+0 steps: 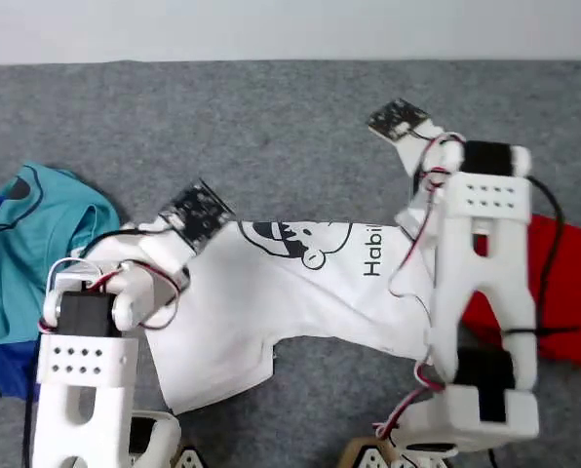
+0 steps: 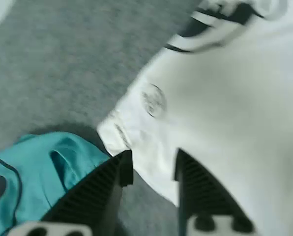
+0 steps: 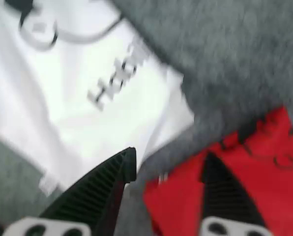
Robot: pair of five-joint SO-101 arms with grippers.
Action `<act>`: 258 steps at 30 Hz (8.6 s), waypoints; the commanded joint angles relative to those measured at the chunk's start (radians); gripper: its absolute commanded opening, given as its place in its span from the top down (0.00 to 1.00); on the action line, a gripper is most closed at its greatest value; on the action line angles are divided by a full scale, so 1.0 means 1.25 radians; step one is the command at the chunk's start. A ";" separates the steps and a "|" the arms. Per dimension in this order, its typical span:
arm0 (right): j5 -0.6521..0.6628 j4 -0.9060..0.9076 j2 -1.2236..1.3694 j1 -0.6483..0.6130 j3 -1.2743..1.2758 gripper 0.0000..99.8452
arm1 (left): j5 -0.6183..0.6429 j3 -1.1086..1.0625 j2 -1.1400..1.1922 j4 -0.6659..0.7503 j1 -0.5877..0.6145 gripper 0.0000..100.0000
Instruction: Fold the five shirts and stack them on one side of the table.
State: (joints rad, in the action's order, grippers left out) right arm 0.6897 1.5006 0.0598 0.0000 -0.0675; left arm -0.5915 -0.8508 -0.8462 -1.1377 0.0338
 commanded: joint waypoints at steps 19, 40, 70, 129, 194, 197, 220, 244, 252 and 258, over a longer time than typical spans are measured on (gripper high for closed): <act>-0.021 -0.071 0.589 -0.064 -0.511 0.99 | 0.020 0.197 0.673 0.320 0.128 0.99; -0.101 0.240 0.655 -0.046 -0.933 0.98 | 0.056 0.385 0.637 0.120 0.164 0.99; -0.102 0.052 0.683 -0.021 -0.792 0.98 | 0.115 1.081 1.209 -0.225 0.112 0.99; -0.201 0.236 0.408 0.112 -0.492 0.94 | 0.137 0.906 0.928 -0.495 -0.077 0.99; -0.063 -0.375 -0.029 -0.974 0.522 0.74 | 0.043 0.616 0.660 -0.314 0.946 0.99; -0.060 -0.374 0.003 -0.970 0.487 0.84 | 0.043 0.616 0.660 -0.312 0.948 0.99; 0.048 -0.369 -0.082 -0.780 0.311 0.99 | 0.015 0.616 0.664 -0.311 0.935 0.99; 0.045 -0.350 0.203 -0.558 0.009 0.84 | 0.015 0.616 0.660 -0.312 0.895 0.99; 0.042 -0.100 0.153 -0.709 -0.115 0.97 | 0.015 0.617 0.660 -0.311 0.892 0.99; -0.002 -0.066 0.245 -0.694 -0.113 0.98 | 0.015 0.617 0.660 -0.311 0.892 0.99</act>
State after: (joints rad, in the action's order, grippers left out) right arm 0.7173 1.3963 0.3422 -0.8976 -0.1596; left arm -0.5623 -0.0898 -0.0100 -1.5413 1.1584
